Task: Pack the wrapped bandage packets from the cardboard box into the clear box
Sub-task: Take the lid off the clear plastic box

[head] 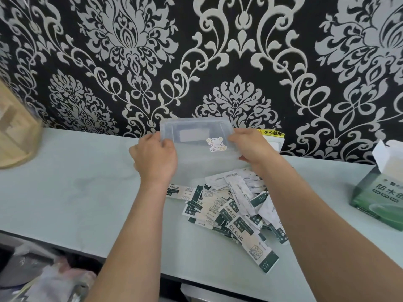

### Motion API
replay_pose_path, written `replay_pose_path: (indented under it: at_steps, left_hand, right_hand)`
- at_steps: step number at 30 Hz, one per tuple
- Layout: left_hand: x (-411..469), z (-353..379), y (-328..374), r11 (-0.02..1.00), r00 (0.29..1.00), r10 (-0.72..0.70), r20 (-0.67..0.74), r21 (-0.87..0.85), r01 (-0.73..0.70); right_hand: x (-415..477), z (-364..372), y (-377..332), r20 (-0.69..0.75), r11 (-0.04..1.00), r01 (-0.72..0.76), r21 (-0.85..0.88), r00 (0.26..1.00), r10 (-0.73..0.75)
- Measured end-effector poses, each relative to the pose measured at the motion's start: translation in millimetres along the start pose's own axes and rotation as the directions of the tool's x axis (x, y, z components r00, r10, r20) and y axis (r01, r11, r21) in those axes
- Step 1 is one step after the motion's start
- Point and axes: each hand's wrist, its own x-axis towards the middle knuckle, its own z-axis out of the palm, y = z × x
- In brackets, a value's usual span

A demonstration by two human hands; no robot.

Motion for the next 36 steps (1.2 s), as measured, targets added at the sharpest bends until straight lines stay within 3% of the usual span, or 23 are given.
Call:
replay_pose_path:
  at_steps: [3, 5, 7, 10, 14, 16, 18, 20, 23, 25, 28, 31, 33, 36]
  left_hand:
    - [1.7, -7.1, 3.9, 0.999, 0.999, 0.032, -0.020, 0.023, -0.031]
    - [2.2, -12.5, 9.0, 0.974, 0.998, 0.061, 0.005, -0.217, -0.059]
    - [0.2, -16.2, 14.7, 0.890, 0.996, 0.025, 0.084, -0.455, 0.016]
    - [0.1, -19.1, 18.1, 0.769, 0.994, -0.048, 0.103, -0.631, 0.102]
    - [7.2, -34.8, 13.0, 0.578, 0.970, -0.233, -0.074, -0.813, 0.076]
    - [7.9, -45.1, 9.2, 0.579, 0.951, -0.224, -0.211, -0.814, -0.044]
    - [4.9, -54.3, 8.2, 0.732, 0.923, -0.091, -0.374, -0.654, -0.193]
    - [1.5, -59.9, 3.2, 0.897, 0.891, 0.086, -0.445, -0.355, -0.264]
    - [-1.4, -59.8, -12.0, 0.992, 0.909, 0.108, -0.403, -0.021, -0.127]
    - [-1.4, -59.0, -22.3, 0.990, 0.951, 0.025, -0.308, 0.140, 0.020]
    - [-0.6, -58.9, -43.0, 0.885, 0.993, -0.113, 0.030, 0.457, 0.087]
    - [4.7, -62.3, -61.1, 0.785, 0.902, -0.258, 0.347, 0.620, -0.013]
    - [7.8, -67.5, -67.0, 0.782, 0.872, -0.316, 0.374, 0.623, 0.016]
    - [6.8, -72.7, -61.5, 0.785, 0.896, -0.346, 0.280, 0.609, 0.112]
  right_hand:
    - [-1.7, -3.1, 3.4, 0.004, 0.968, -0.074, 0.239, 0.997, 0.075]
    - [-3.6, -4.5, 3.6, 0.000, 0.934, -0.102, 0.342, 0.994, 0.108]
    - [-2.6, -3.7, 4.7, -0.016, 0.908, -0.133, 0.397, 0.988, 0.152]
    - [1.6, -3.4, 7.5, -0.060, 0.867, -0.158, 0.472, 0.976, 0.210]
    - [3.7, 0.1, 9.7, -0.098, 0.964, -0.112, 0.241, 0.985, 0.140]
    - [3.0, 5.0, 9.8, -0.097, 0.996, -0.037, 0.084, 0.994, 0.046]
    - [5.0, 8.8, 11.8, -0.128, 0.999, 0.025, -0.044, 0.991, -0.030]
    - [6.2, 12.3, 13.5, -0.169, 0.985, 0.061, -0.160, 0.982, -0.088]
    - [6.7, 13.3, 15.7, -0.220, 0.954, 0.067, -0.293, 0.966, -0.136]
    - [4.9, 12.5, 14.3, -0.232, 0.930, 0.064, -0.363, 0.960, -0.156]
    - [5.6, 11.9, 9.1, -0.245, 0.905, 0.039, -0.425, 0.957, -0.156]
    - [7.1, 12.1, 5.8, -0.230, 0.903, 0.042, -0.429, 0.961, -0.154]
    - [7.1, 11.3, 4.2, -0.212, 0.903, 0.024, -0.429, 0.969, -0.126]
    - [5.4, 10.8, -0.6, -0.171, 0.915, 0.011, -0.404, 0.981, -0.087]
